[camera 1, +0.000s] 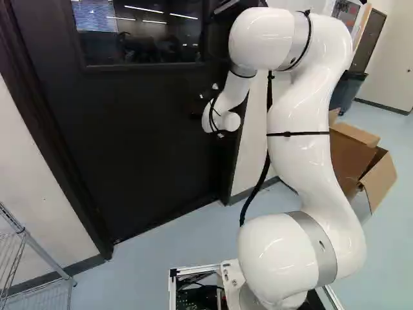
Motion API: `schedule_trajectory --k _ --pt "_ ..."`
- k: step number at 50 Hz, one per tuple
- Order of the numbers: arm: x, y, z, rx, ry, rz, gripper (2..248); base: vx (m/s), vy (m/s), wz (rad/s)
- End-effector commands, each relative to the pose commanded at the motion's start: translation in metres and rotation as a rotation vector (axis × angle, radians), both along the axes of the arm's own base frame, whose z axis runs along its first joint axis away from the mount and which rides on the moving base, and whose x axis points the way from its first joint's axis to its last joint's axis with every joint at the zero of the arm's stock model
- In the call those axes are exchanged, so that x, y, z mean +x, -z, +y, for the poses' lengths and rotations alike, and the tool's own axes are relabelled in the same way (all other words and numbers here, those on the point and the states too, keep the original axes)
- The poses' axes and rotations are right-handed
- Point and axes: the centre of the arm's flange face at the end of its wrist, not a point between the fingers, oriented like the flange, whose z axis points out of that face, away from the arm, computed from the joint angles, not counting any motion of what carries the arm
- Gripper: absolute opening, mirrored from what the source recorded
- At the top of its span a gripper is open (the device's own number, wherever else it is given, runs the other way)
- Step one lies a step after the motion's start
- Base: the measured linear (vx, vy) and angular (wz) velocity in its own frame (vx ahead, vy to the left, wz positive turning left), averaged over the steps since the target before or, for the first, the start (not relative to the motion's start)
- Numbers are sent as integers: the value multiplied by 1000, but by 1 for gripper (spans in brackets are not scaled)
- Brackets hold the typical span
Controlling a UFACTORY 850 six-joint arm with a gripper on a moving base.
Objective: Open the door and move inside
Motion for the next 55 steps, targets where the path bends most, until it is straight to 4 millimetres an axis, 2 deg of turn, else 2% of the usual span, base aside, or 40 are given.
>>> schedule_trajectory --k 42,55 --pt "83 17 29 -29 -88 -76 247 0 0 0" --pt "88 18 35 -30 -99 -81 247 0 0 0"
